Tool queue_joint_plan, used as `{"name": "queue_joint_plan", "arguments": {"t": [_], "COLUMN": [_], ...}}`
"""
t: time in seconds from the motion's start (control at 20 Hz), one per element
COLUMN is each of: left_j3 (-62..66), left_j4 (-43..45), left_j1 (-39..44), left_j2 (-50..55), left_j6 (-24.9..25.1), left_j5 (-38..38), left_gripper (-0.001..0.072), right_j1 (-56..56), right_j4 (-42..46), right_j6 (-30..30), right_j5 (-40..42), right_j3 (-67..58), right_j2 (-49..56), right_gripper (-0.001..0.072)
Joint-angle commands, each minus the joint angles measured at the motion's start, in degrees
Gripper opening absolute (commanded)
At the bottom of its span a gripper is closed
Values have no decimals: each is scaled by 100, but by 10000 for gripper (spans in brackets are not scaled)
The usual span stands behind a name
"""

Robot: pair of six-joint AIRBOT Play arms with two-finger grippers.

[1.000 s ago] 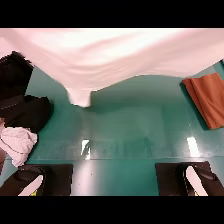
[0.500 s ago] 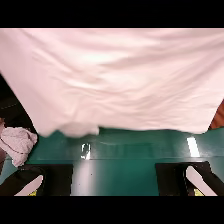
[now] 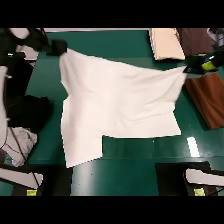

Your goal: Fold the shirts.

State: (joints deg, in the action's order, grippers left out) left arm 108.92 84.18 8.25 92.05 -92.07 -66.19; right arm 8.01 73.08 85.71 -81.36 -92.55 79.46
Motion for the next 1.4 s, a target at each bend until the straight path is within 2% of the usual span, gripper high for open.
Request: {"name": "queue_joint_plan", "arguments": {"t": [0.0, 0.1, 0.2, 0.3, 0.65, 0.7, 0.75, 0.8, 0.95, 1.05, 1.15, 1.2, 1.35], "left_j3": [-11, 20, -55, -557, -4916, -5390, -5818, -6172, -6883, -7237, -7466, -7552, -7659], "left_j4": [-26, -35, -66, -160, -282, -313, -332, -341, -713, -1220, -1775, -2037, -2557], "left_j1": [-269, -564, -874, -1115, -1246, -1246, -1246, -1246, -1246, -1246, -1237, -1239, -1239], "left_j2": [608, 470, 240, -153, -2562, -2809, -3025, -3176, -3283, -3283, -3281, -3276, -3270], "left_j6": [-199, -116, 168, 210, 407, 407, 404, 400, 400, 409, 457, 573, 647], "left_j5": [-319, -682, -1246, -1427, -680, -636, -610, -540, -337, 72, 474, 603, 881], "left_gripper": [441, 433, 413, 271, 279, 443, 685, 717, 716, 716, 716, 716, 715], "right_j1": [-173, -175, -186, -186, -186, -186, -186, -186, -186, -186, -186, -186, -186], "right_j4": [-85, -160, -160, -160, -164, -164, -162, -162, -162, -160, -162, -160, -160], "right_j6": [39, 37, 11, -50, -181, -181, -181, -181, -179, -181, -179, -179, -179], "right_j5": [96, -122, -232, -162, 319, 455, 603, 688, 754, 752, 750, 750, 726], "right_j3": [-179, -549, -553, -179, 1589, 1792, 2004, 2173, 2487, 2610, 2616, 2616, 2616], "right_j2": [809, 949, 787, 396, -1248, -1451, -1661, -1836, -2208, -2369, -2450, -2487, -2535], "right_gripper": [403, 392, 379, 380, 378, 378, 378, 377, 356, 355, 351, 315, 312]}}
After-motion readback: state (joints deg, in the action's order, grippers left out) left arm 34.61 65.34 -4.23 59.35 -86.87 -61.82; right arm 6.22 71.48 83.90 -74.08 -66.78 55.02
